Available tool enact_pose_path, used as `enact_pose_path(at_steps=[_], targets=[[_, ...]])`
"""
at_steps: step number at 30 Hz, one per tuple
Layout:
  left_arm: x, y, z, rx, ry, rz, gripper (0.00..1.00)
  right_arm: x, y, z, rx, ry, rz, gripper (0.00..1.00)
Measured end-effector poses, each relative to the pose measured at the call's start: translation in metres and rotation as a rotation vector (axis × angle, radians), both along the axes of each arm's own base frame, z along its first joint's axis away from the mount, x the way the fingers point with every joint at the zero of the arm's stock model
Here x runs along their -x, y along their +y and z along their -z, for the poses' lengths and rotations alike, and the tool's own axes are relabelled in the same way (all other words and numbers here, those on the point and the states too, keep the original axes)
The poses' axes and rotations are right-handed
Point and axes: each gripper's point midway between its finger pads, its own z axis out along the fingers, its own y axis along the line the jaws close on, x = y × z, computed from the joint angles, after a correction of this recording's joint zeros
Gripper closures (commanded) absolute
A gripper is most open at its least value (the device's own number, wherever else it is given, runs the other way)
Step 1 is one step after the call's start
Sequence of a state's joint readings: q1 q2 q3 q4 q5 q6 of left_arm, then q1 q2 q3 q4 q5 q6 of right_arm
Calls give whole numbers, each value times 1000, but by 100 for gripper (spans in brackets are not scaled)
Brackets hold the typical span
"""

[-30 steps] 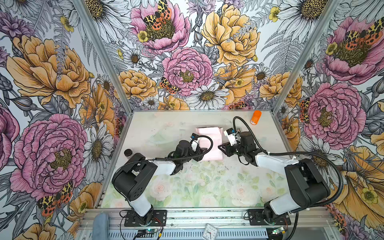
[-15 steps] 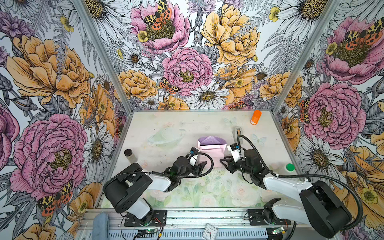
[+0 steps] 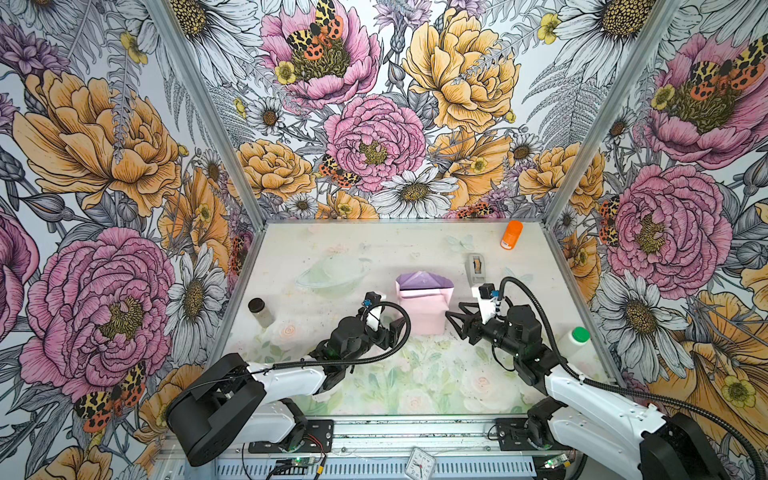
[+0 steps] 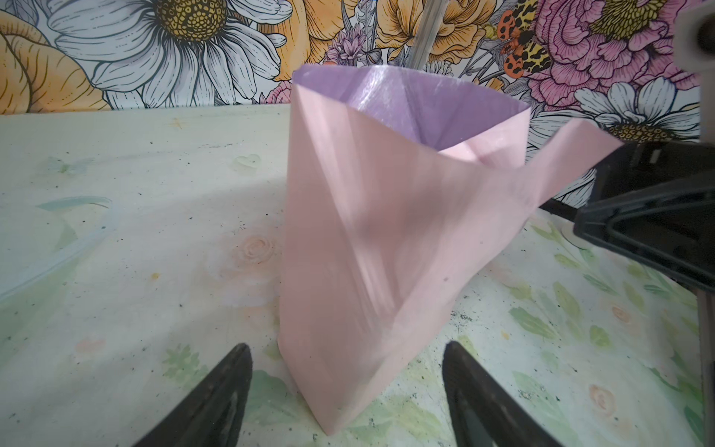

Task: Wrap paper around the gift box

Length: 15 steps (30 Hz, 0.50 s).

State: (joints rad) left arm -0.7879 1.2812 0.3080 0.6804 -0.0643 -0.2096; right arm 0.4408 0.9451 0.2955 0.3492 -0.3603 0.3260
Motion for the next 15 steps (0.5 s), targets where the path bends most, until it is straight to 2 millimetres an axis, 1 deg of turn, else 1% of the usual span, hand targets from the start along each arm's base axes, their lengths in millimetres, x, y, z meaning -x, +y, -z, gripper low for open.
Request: enact_pose_path(at_steps=[4,8,11,15], targets=[[1,1,1,18,16,-5,20,0,2,2,-16,22,-6,29],[1,0,0,37,30,-9,19,0,4,6,-28,49,-17,27],[-1,-2,-5,54,29,-11,19,-2,7,8,-31,73,-20,26],[-7,-8,-20,87,13,-12,19,-13,12,0,-39,74,-21,26]])
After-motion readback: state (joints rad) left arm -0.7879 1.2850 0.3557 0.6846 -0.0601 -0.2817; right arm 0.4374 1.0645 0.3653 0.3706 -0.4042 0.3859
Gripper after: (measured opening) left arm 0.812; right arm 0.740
